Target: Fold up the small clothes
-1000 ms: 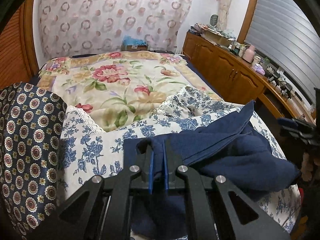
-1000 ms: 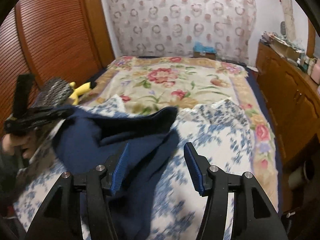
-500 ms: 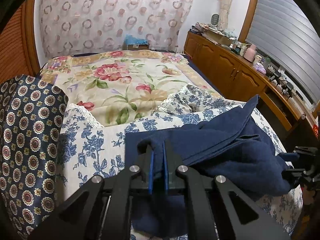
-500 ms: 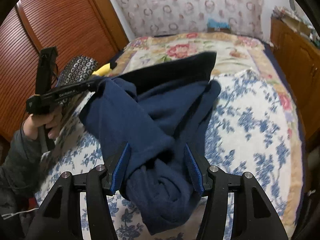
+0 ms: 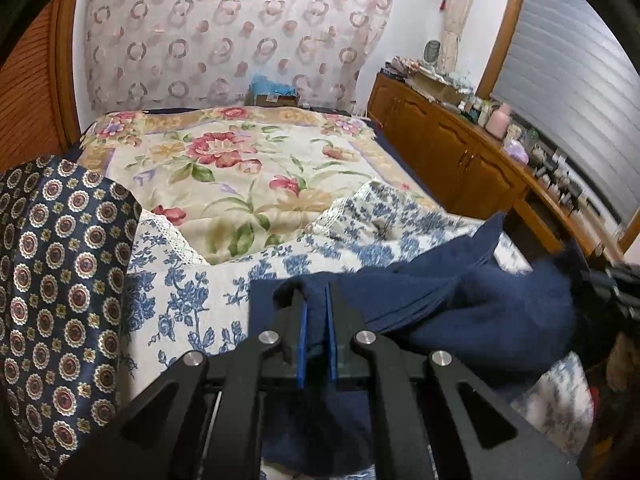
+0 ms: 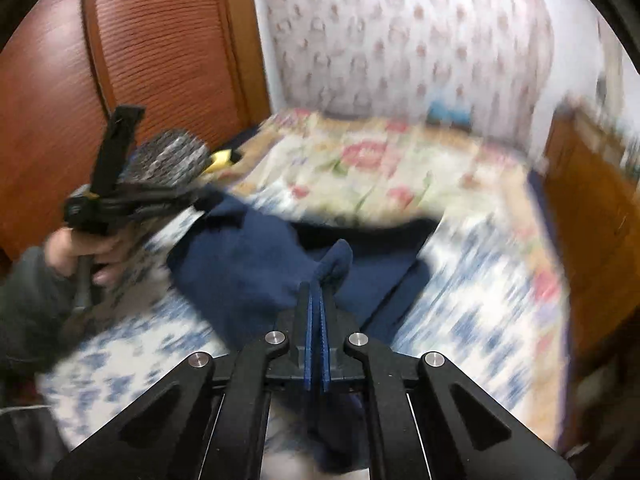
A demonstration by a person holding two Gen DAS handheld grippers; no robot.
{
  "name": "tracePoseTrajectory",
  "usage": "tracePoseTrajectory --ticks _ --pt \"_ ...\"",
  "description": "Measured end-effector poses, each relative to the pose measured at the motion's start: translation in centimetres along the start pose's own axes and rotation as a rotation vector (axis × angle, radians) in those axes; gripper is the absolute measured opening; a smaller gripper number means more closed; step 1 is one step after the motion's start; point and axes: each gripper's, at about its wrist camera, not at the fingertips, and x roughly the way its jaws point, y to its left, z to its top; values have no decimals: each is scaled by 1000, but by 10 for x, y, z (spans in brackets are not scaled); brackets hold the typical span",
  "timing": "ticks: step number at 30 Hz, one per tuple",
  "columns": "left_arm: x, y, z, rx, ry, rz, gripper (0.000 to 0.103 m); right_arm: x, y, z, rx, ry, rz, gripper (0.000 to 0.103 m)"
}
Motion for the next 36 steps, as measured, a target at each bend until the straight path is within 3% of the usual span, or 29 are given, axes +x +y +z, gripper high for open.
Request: tracePoseTrajectory --ticks 4,8,13,19,21,25,26,33,36 --pt "-16 4 10 -56 -33 -38 10 27 -18 24 -54 -11 -103 0" --pt "-29 -1 13 -26 -65 -16 35 72 -36 27 -80 30 -175 0" --pt "-21 -5 10 26 -18 -20 40 130 -58 2 -36 155 -182 0" --pt "6 6 -1 14 62 20 41 115 -70 1 51 126 -168 0" --pt "14 8 -5 10 81 32 41 105 -69 3 71 113 -180 5" --pt "22 9 -11 8 107 41 41 71 -68 4 134 66 -184 60" --pt "22 9 -12 8 109 42 41 66 -67 2 147 61 -178 65" --pt "32 12 -19 -2 140 42 41 55 -55 -22 210 96 -93 74" --pt "37 12 -20 6 153 51 44 64 -52 -32 219 123 -104 76"
